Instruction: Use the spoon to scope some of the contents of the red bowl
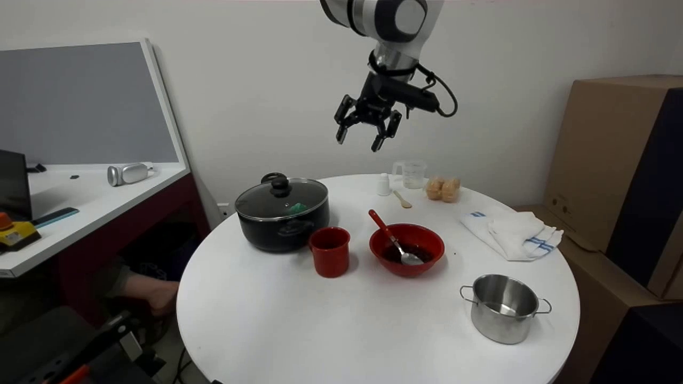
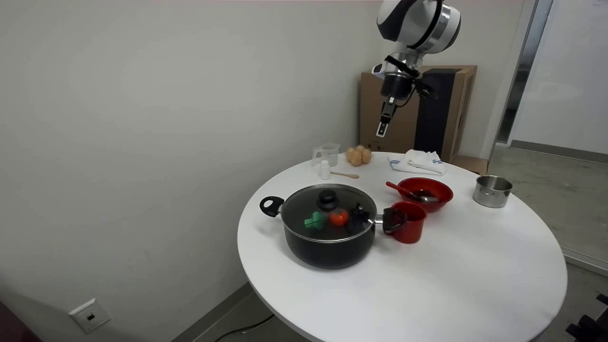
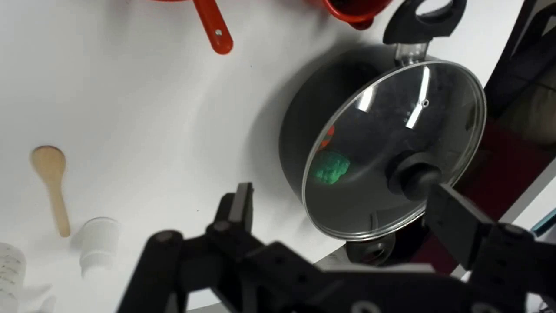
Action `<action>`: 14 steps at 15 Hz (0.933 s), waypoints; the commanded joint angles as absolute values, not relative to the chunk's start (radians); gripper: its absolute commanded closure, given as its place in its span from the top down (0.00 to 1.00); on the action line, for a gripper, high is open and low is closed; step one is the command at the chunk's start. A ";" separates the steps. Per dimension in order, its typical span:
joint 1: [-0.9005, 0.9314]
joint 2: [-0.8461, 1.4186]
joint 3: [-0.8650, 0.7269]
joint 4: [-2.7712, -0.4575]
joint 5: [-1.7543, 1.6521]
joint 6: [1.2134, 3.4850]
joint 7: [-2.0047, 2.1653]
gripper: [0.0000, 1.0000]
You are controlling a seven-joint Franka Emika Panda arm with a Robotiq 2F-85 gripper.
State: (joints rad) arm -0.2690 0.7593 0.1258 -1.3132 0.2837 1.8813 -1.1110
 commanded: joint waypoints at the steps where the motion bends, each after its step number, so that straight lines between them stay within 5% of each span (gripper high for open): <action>1: -0.196 0.556 0.084 -1.550 0.281 1.997 -0.904 1.00; 10: -0.167 0.209 0.013 -1.989 0.281 2.128 -0.490 1.00; 11: -0.181 0.319 0.029 -1.842 0.285 2.068 -0.572 1.00; 14: -0.180 0.297 0.024 -1.867 0.285 2.072 -0.566 1.00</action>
State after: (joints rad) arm -0.1881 0.2976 0.0334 -1.8693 0.2826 2.0750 -0.5649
